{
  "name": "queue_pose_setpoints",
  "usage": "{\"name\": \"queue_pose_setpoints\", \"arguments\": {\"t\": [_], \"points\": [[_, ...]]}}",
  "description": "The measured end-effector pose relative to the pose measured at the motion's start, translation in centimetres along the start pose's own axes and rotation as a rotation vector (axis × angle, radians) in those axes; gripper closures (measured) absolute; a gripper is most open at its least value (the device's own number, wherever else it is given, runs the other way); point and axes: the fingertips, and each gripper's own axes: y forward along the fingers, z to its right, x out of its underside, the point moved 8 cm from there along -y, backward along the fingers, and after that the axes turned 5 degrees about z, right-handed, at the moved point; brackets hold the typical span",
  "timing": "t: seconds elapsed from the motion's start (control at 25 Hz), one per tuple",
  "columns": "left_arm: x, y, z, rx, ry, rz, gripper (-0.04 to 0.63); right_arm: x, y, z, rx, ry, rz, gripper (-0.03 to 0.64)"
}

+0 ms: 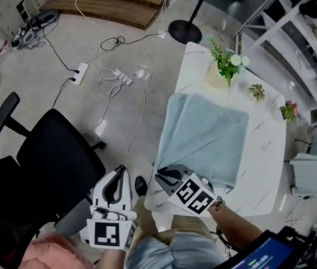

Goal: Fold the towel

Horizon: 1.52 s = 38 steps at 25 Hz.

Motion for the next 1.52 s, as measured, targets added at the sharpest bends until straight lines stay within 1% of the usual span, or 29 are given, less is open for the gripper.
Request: {"name": "queue_pose_setpoints", "arguments": {"t": [0.04,0.08,0.16,0.2,0.32,0.44,0.48,0.52,0.64,0.72,0.8,0.88,0.96,1.04,1.12,1.2,1.24,1.28,1.36,1.52], "points": [[0.8,0.0,0.1,-0.003,-0.005,-0.024,0.588,0.1,0.3,0.0,-0.024,0.001,0.004,0.569],[1.7,0.1,0.1,-0.006,-0.011,-0.053,0.588,0.1,0.3,0.0,-0.061,0.010,0.009,0.551],[3.4,0.2,0.5,0.003,-0.034,-0.084,0.588,-0.4,-0.6,-0.5,-0.146,0.033,0.017,0.426],[3.8,0.3,0.8,0.012,-0.049,-0.089,0.588,-0.9,-1.6,-0.8,-0.181,0.036,0.025,0.410],[3.7,1.2,2.6,0.045,-0.103,-0.101,0.586,-2.9,-6.8,-0.2,-0.249,0.029,0.084,0.408],[3.0,2.6,4.7,0.077,-0.133,-0.113,0.579,-5.1,-11.5,2.3,-0.276,0.009,0.166,0.410],[3.1,3.0,5.3,0.079,-0.132,-0.123,0.555,-5.8,-12.5,3.4,-0.259,-0.018,0.183,0.411],[3.3,3.4,5.7,0.077,-0.131,-0.133,0.534,-6.3,-13.4,4.8,-0.217,-0.052,0.195,0.414],[4.3,4.2,6.7,0.064,-0.136,-0.167,0.487,-7.4,-14.8,11.3,-0.017,-0.142,0.194,0.438],[4.7,4.9,7.3,0.049,-0.131,-0.201,0.462,-8.0,-14.3,16.3,0.088,-0.203,0.170,0.445],[5.8,5.5,7.9,0.042,-0.105,-0.241,0.456,-8.2,-12.8,20.6,0.133,-0.260,0.134,0.445],[6.8,6.2,8.4,0.029,-0.069,-0.296,0.456,-8.2,-10.5,23.7,0.110,-0.311,0.101,0.451],[7.7,6.6,8.6,0.005,-0.041,-0.338,0.462,-7.9,-7.9,25.7,0.051,-0.363,0.062,0.456],[8.5,6.8,8.6,-0.020,-0.026,-0.356,0.483,-7.4,-5.8,26.8,-0.016,-0.396,0.024,0.457],[9.0,6.9,8.5,-0.039,-0.013,-0.368,0.502,-7.0,-4.4,27.5,-0.059,-0.410,0.001,0.463],[9.2,6.9,8.2,-0.058,-0.008,-0.384,0.521,-6.8,-3.6,27.8,-0.071,-0.434,-0.009,0.523],[9.2,6.9,8.0,-0.068,-0.009,-0.393,0.546,-6.8,-3.5,27.9,-0.071,-0.446,-0.005,0.546],[9.2,6.9,7.9,-0.077,-0.009,-0.397,0.577,-6.9,-3.5,27.8,-0.071,-0.456,0.007,0.556],[9.1,6.8,7.8,-0.087,-0.006,-0.382,0.581,-7.4,-4.2,27.4,-0.069,-0.480,0.061,0.566],[7.4,5.3,8.4,-0.114,0.036,-0.305,0.583,-9.6,-7.2,25.5,-0.030,-0.551,0.218,0.568]]}}
